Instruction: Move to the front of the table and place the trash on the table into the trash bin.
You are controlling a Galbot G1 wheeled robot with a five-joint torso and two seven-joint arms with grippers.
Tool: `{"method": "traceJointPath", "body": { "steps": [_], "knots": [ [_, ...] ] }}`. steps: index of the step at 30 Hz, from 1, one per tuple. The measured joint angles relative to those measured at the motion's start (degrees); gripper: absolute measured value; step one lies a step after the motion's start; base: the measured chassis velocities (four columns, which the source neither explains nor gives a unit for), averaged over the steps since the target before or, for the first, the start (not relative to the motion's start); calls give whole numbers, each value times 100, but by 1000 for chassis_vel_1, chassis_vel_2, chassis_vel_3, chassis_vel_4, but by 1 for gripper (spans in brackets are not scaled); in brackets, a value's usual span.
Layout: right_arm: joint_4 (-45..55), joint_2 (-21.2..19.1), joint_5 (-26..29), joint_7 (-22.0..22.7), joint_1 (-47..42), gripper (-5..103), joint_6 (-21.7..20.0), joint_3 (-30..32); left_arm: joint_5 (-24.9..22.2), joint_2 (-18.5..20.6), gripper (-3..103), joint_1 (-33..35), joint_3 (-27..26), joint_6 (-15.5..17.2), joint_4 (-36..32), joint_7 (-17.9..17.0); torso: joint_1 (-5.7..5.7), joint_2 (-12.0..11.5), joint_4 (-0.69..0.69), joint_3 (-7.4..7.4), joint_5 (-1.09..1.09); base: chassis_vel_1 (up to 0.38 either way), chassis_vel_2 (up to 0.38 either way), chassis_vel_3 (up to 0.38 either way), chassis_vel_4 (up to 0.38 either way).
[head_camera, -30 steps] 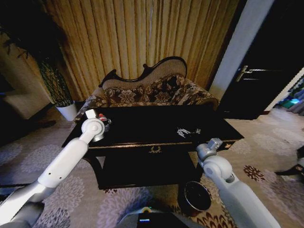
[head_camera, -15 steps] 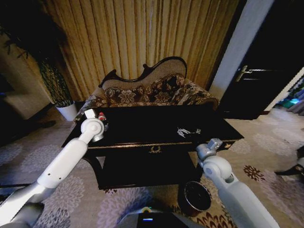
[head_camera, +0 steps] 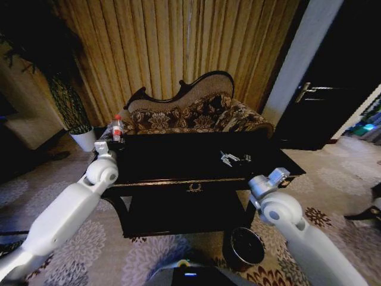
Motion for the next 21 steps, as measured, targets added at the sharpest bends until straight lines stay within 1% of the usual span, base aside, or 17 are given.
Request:
{"method": "traceJointPath", "body": {
  "steps": [1,2,3,4,5,7,8,9,10,12,14,15,16,18,19,20,21],
  "knots": [
    [47,-99,179,-7,89,100,-1,-50,172,63,34,86,-88,-272,-32,284,0,0,-1,0,0,0,0,0,0],
    [91,-213,379,-17,217,100,-2,-129,295,146,34,174,-211,-609,-99,648,0,0,-2,0,0,0,0,0,0],
    [91,-213,379,-17,217,100,-2,-129,295,146,34,174,-211,-609,-99,648,0,0,-2,0,0,0,0,0,0],
    [127,-289,536,-22,322,100,-3,-206,352,223,34,220,-286,-896,-163,965,0,0,-2,0,1,0,0,0,0],
    [127,-289,536,-22,322,100,-3,-206,352,223,34,220,-286,-896,-163,965,0,0,-2,0,1,0,0,0,0],
    [187,-399,769,-29,505,100,-2,-388,416,332,34,279,-338,-1294,-287,1538,0,0,-2,0,2,0,0,0,0],
    [187,-399,769,-29,505,100,-2,-388,416,332,34,279,-338,-1294,-287,1538,0,0,-2,0,2,0,0,0,0],
    [192,-501,905,-67,622,100,2,-508,455,366,34,299,-328,-1414,-356,1757,0,0,-3,0,2,0,0,0,0],
    [176,-598,1027,-165,757,100,9,-597,510,376,34,299,-260,-1495,-396,1866,0,0,-2,0,2,0,0,0,0],
    [151,-647,1084,-213,832,100,10,-642,544,376,34,296,-214,-1523,-412,1901,0,0,-2,0,1,0,0,0,0],
    [-119,-845,1372,-354,1332,100,13,-861,660,350,34,193,11,-1566,-440,1964,0,0,-2,0,1,0,0,0,0],
    [-256,-882,1446,-381,1528,100,13,-957,668,332,34,125,100,-1570,-438,1964,0,0,-2,0,0,0,0,0,0],
    [-256,-882,1446,-381,1528,100,13,-957,668,332,34,125,100,-1570,-438,1964,0,0,-2,0,0,0,0,0,0],
    [-669,-922,1540,-439,2020,100,14,-1248,669,303,34,-127,338,-1576,-366,1946,0,-1,-2,1,2,0,0,0,0],
    [-669,-922,1540,-439,2020,100,14,-1248,669,303,34,-127,338,-1576,-366,1946,0,-1,-2,1,2,0,0,0,0],
    [-951,-906,1600,-509,2395,100,13,-1519,664,293,34,-335,515,-1576,-292,1923,1,-1,-3,1,2,0,0,0,0],
    [-951,-906,1600,-509,2395,100,13,-1519,664,293,34,-335,515,-1576,-292,1923,1,-1,-3,1,2,0,0,0,0]
  ]
}}
